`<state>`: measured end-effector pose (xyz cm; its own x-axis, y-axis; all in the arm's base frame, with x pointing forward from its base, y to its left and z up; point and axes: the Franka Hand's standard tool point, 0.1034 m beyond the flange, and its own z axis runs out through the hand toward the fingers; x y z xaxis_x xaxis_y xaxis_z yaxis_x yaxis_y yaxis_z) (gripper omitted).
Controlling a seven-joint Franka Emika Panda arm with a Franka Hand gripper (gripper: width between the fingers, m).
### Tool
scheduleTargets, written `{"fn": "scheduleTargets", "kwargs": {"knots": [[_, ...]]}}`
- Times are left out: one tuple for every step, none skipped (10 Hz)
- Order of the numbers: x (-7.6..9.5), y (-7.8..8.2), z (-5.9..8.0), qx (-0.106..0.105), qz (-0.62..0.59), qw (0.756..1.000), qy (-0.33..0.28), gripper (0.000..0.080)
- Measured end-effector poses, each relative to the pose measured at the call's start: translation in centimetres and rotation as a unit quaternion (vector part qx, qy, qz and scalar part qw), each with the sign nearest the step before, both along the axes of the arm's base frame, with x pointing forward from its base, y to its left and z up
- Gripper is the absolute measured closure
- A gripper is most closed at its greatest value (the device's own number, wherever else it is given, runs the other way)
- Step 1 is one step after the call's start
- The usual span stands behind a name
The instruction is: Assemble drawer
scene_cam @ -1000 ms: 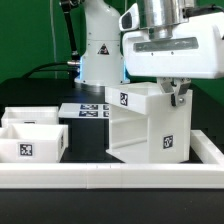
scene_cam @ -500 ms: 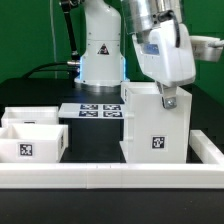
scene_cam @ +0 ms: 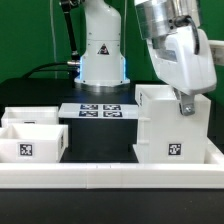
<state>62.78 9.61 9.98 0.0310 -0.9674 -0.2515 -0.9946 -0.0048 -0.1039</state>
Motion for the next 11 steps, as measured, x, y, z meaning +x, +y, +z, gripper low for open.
{"fn": "scheduleTargets", "kwargs": {"knots": [[0.75,0.13,0.18,0.002,0.000,1.000,-0.003,0.0760],[1.25,0.21,0.25,0.002,0.000,1.000,-0.007,0.0760],[1.58,0.26,0.34,0.003,0.000,1.000,-0.009,0.0760],[1.59,0.27,0.34,0.003,0.000,1.000,-0.009,0.0760],[1.59,0.28,0.34,0.003,0.001,1.000,-0.010,0.0760],[1.58,0.28,0.32,0.003,0.001,1.000,-0.010,0.0760],[1.57,0.28,0.31,0.003,0.001,1.000,-0.009,0.0579],[1.56,0.28,0.30,0.003,0.001,1.000,-0.009,0.0444],[1.54,0.28,0.28,0.003,0.001,1.000,-0.009,0.0444],[1.54,0.28,0.28,0.003,0.002,1.000,-0.009,0.0262],[1.53,0.28,0.27,0.003,0.002,1.000,-0.009,0.0185]]}}
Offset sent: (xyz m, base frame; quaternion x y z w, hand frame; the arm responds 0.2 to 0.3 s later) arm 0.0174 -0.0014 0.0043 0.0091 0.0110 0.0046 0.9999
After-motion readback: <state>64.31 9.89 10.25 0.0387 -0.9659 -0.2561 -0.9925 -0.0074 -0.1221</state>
